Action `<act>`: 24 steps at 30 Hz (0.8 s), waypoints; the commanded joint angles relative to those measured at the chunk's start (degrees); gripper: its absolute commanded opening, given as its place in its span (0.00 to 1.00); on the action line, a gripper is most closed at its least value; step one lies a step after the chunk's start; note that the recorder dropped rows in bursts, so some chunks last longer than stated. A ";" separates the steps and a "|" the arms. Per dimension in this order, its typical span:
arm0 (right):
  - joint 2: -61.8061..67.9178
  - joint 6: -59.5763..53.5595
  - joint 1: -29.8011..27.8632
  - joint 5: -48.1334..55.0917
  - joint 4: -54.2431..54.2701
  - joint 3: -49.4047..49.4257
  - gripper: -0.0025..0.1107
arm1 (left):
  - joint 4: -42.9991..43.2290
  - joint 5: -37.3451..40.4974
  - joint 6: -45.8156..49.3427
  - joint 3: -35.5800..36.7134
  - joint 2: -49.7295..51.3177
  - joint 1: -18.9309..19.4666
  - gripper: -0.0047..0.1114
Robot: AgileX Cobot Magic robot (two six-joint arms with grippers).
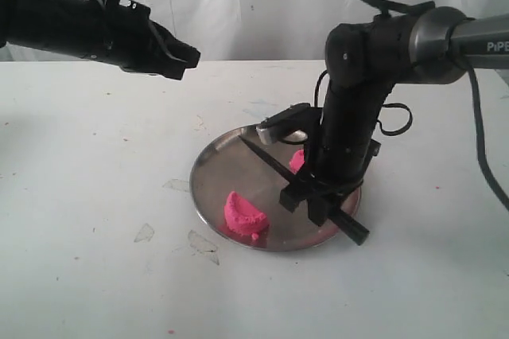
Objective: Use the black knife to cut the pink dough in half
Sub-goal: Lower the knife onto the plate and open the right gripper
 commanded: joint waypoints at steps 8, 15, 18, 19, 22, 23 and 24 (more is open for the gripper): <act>5.38 -9.90 -5.53 0.17 15.41 -0.67 0.02 | -2.80 -10.32 -1.79 10.31 -9.25 0.21 0.04; 8.81 -10.20 -5.58 0.40 16.88 -2.00 0.02 | -3.72 -10.31 -1.79 11.59 -10.19 0.21 0.04; 8.94 -10.20 -5.58 -0.48 16.88 -2.27 0.02 | -3.95 -10.31 -1.79 11.57 -10.19 0.21 0.04; 9.02 -10.20 -5.58 -0.37 16.88 -2.50 0.02 | -4.21 -10.31 -1.79 11.57 -10.19 0.21 0.04; 9.02 -10.00 -5.58 -0.25 16.88 -3.16 0.04 | -4.21 -10.31 -1.79 11.57 -10.19 0.21 0.04; 9.02 -9.82 -5.58 -0.37 17.02 -3.26 0.07 | -4.21 -10.31 -1.79 11.57 -10.19 0.21 0.04; 9.02 -9.48 -5.58 -0.67 17.02 -3.26 0.09 | -4.34 -10.31 -1.79 11.57 -10.19 0.21 0.04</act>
